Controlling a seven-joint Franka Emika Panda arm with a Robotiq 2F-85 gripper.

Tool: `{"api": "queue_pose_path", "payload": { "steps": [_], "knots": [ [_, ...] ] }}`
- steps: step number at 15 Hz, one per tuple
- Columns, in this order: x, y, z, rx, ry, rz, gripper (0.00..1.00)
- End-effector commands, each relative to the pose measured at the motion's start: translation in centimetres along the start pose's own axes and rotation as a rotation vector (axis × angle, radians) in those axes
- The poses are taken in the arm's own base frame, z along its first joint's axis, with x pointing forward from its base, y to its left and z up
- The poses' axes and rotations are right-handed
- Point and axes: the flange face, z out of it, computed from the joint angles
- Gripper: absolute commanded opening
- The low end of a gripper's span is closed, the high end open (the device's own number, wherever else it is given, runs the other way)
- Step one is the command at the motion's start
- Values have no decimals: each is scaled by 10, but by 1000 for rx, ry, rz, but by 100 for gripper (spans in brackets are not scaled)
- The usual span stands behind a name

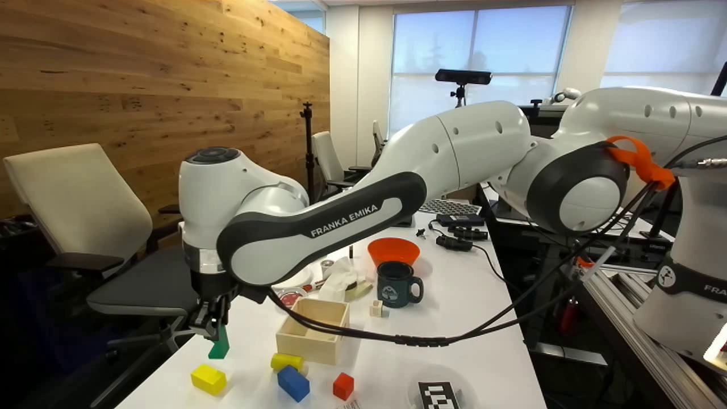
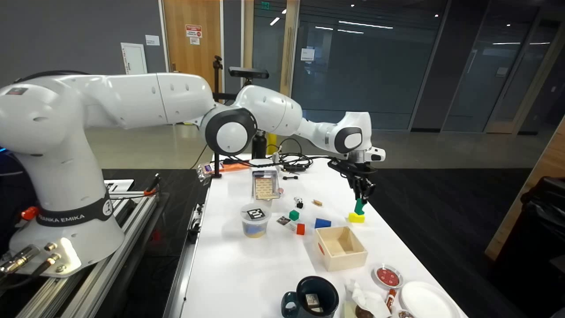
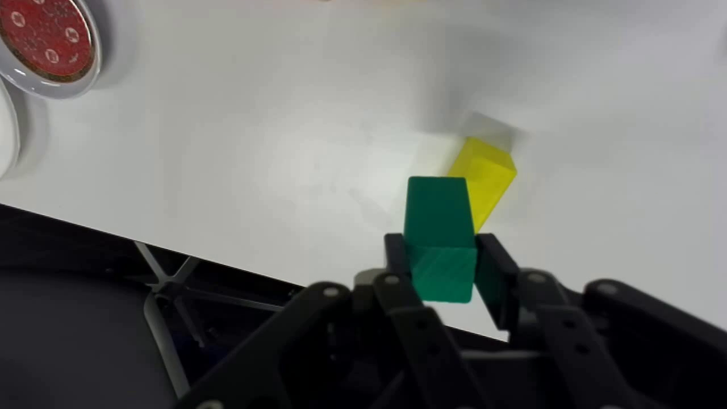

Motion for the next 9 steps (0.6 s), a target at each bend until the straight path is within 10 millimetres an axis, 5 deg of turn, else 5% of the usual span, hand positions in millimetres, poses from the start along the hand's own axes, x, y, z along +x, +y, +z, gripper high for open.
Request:
{"api": "queue_pose_path", "payload": {
  "steps": [1,9],
  "knots": [
    [0,-1,-9,38,-39,33,9],
    [-4,-20,1,88,-26,-23,9]
  ]
}}
